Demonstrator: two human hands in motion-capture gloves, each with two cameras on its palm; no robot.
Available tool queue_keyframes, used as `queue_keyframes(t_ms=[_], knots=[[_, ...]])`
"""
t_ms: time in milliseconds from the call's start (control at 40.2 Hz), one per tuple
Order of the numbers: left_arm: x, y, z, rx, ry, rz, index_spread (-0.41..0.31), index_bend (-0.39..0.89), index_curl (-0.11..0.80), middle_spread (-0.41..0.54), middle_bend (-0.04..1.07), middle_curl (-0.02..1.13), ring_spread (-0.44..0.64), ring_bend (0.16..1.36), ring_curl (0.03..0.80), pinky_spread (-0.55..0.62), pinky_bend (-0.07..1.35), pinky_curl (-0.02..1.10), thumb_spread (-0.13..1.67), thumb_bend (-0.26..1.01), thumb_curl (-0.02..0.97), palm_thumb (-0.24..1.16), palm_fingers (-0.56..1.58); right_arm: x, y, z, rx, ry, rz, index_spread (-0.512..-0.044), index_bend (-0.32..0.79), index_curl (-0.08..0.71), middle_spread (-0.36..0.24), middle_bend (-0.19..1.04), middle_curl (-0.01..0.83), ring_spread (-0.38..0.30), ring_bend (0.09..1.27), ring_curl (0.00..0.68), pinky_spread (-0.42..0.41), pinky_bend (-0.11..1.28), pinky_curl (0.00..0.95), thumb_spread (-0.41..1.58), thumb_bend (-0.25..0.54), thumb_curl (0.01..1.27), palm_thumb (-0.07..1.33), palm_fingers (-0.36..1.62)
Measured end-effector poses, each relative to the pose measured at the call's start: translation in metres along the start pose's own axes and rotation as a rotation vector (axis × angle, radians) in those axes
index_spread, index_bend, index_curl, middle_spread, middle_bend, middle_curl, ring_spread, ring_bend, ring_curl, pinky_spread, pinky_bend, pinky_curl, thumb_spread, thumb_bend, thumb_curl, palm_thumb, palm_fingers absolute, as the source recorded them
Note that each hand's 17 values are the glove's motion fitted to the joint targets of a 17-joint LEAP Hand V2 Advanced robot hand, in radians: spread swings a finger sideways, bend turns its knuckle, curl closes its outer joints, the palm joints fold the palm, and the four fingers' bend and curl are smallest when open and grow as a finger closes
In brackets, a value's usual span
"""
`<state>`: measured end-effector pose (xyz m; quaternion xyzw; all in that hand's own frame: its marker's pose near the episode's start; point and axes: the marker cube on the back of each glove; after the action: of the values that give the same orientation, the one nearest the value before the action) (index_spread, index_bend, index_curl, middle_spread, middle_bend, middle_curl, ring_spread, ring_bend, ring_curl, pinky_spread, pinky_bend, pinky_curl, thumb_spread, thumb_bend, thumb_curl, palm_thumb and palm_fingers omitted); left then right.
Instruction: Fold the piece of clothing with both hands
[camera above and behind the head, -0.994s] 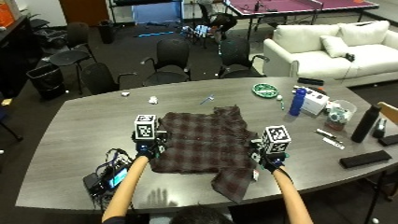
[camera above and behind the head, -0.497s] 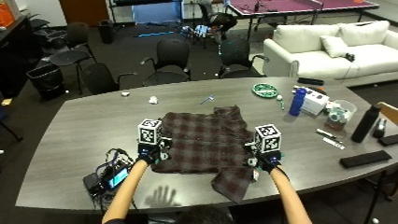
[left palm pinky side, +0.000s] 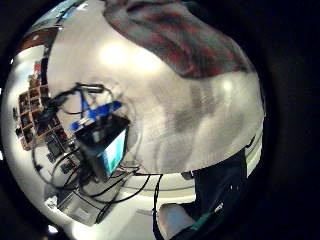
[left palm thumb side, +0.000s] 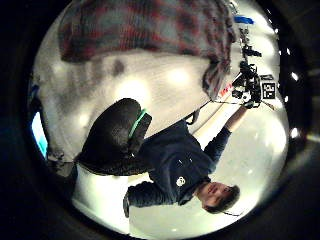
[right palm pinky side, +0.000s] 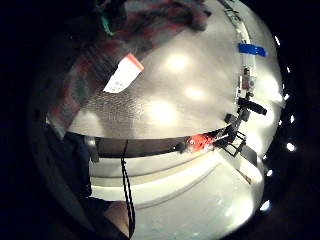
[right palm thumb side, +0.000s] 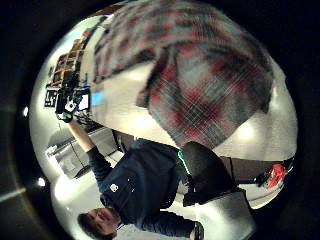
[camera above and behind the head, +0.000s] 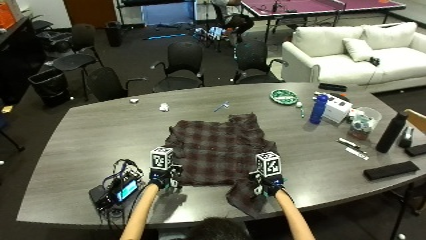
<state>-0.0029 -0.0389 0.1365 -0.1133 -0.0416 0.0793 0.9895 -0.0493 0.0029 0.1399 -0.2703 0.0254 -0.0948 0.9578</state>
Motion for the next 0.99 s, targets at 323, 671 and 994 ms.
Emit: queue_keyframes(t_ms=[323, 671, 994], knots=[[0.005, -0.053, 0.041, -0.009, 0.065, -0.028, -0.117, 0.14, 0.203, 0.296, 0.16, 0.19, 0.41, 0.69, 0.304, 0.37, 0.56, 0.35, 1.07, -0.02, 0.312, 0.37, -0.04, 0.008, -0.054, 0.028, 0.055, 0.049, 0.127, -0.259, 0.11, 0.2, -0.028, 0.18, 0.362, 0.025, 0.45, 0.341, 0.2, 0.64, 0.352, 1.0, -0.02, 0.35, 0.64, 0.27], [0.014, -0.069, 0.028, 0.23, -0.042, -0.156, -0.168, 0.51, 0.385, -0.04, 0.53, 0.36, 0.15, 0.43, 0.234, 0.28, 0.14, 0.22, 1.21, 0.04, 0.326, 0.54, 0.6, 0.02, -0.085, 0.019, 0.208, -0.067, 0.158, -0.294, 0.09, 0.203, -0.158, 0.31, 0.402, -0.158, 0.58, 0.364, -0.078, 0.58, 0.317, 0.99, 0.012, 0.4, 0.81, 0.81], [0.017, -0.047, 0.024, 0.196, -0.049, -0.081, -0.205, 0.55, 0.457, -0.151, 0.58, 0.46, 0.01, 0.32, 0.268, 0.09, 0.12, 0.23, 1.35, 0.07, 0.316, 0.62, 0.69, 0.015, -0.081, 0.016, 0.39, 0.154, 0.193, -0.28, 0.21, 0.335, -0.232, 0.32, 0.461, -0.245, 0.58, 0.437, -0.309, 0.52, 0.37, 1.02, 0.066, 0.47, 1.02, 1.21]])
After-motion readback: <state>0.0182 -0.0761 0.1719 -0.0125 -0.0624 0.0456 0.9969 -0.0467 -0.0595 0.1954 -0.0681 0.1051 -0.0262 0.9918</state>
